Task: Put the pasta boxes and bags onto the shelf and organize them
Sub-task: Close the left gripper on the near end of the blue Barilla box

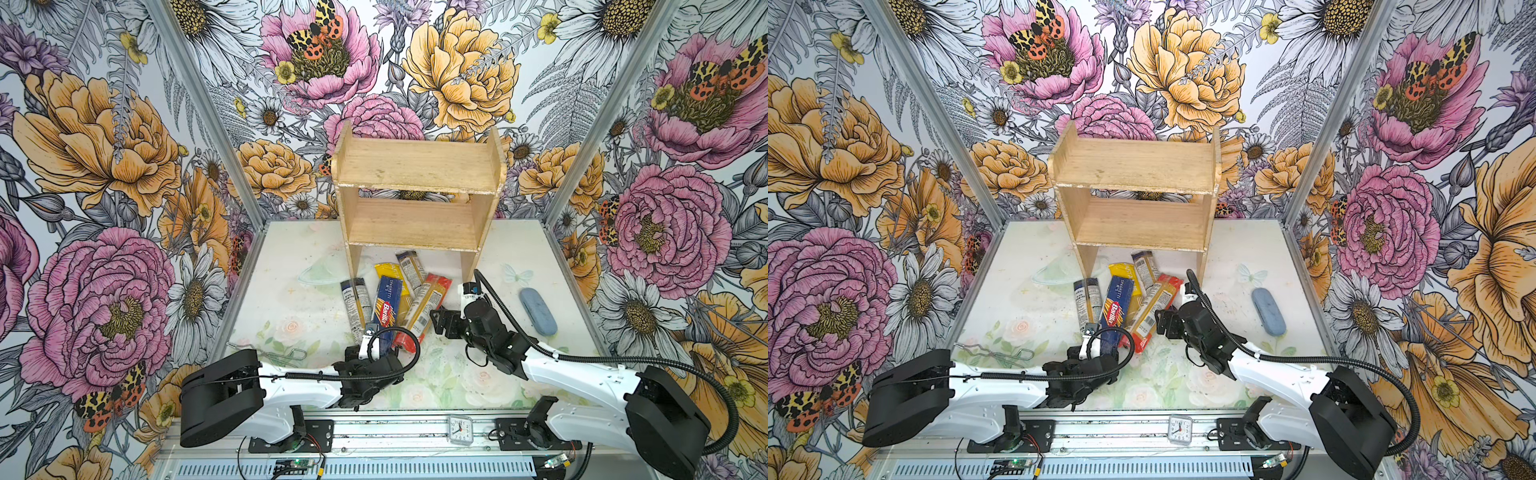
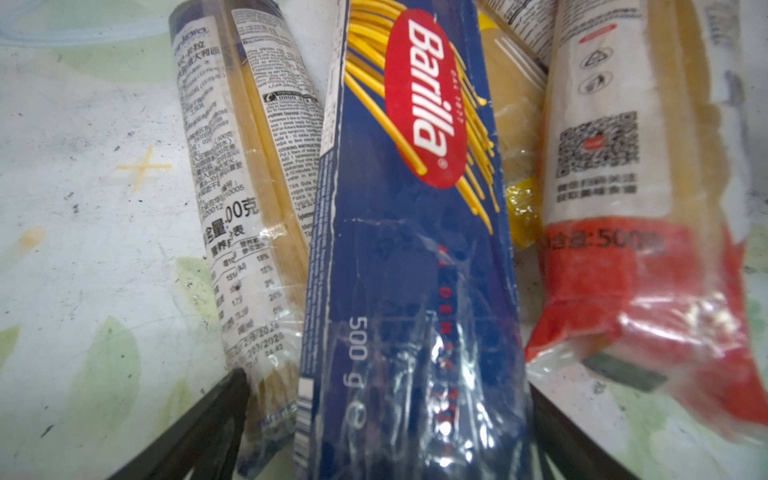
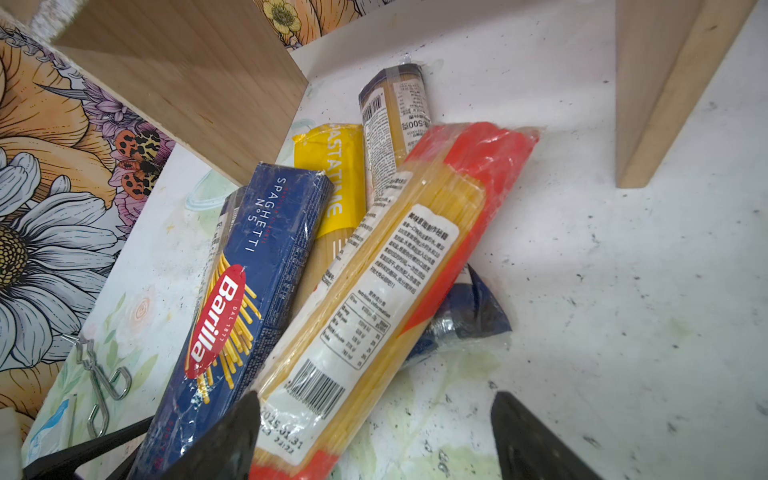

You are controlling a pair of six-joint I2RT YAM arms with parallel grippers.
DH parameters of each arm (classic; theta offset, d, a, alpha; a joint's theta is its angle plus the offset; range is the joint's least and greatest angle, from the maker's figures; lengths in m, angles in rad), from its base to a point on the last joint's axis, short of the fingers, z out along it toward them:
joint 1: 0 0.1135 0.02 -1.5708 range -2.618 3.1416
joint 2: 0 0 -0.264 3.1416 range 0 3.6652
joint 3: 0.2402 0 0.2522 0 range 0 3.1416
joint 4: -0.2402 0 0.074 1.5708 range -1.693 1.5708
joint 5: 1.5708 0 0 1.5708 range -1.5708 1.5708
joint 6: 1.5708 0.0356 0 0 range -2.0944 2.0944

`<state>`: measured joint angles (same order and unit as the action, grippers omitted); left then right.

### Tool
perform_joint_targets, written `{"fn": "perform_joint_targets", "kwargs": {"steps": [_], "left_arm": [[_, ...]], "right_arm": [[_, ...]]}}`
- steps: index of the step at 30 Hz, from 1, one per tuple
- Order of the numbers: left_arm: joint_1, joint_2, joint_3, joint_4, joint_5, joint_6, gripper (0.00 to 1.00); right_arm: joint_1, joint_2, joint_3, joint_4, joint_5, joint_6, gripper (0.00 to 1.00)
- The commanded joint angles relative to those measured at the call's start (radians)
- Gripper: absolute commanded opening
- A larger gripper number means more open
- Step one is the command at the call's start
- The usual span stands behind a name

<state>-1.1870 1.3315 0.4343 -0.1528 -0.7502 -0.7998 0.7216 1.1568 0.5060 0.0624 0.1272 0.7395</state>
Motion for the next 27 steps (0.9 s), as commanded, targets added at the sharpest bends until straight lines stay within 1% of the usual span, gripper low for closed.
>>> {"fn": "perform_joint_targets", "kwargs": {"steps": [1, 5, 11, 21, 24, 27], "left_arm": [[0.02, 0.012, 0.006, 0.014, 0.026, 0.024, 0.89], [0.023, 0.017, 0.006, 0.016, 0.033, 0.03, 0.85], [0.023, 0.01, 0.002, 0.015, 0.039, 0.034, 0.74], [0.026, -0.013, 0.003, 0.005, 0.057, 0.062, 0.6], [0.025, -0.023, 0.015, -0.006, 0.076, 0.081, 0.47], [0.025, -0.04, 0.024, -0.019, 0.085, 0.099, 0.45]], "right_arm": [[-0.002, -0.038, -0.015, 0.01, 0.014, -0.006, 0.88], [-0.002, -0.039, -0.015, 0.011, 0.015, -0.002, 0.88], [-0.002, -0.011, -0.003, 0.011, 0.004, 0.008, 0.88], [-0.002, -0.003, -0.003, 0.01, 0.006, 0.008, 0.88], [-0.002, -0.004, -0.003, 0.011, 0.003, 0.009, 0.88], [-0.002, -0.002, -0.005, 0.011, 0.004, 0.009, 0.88]]}}
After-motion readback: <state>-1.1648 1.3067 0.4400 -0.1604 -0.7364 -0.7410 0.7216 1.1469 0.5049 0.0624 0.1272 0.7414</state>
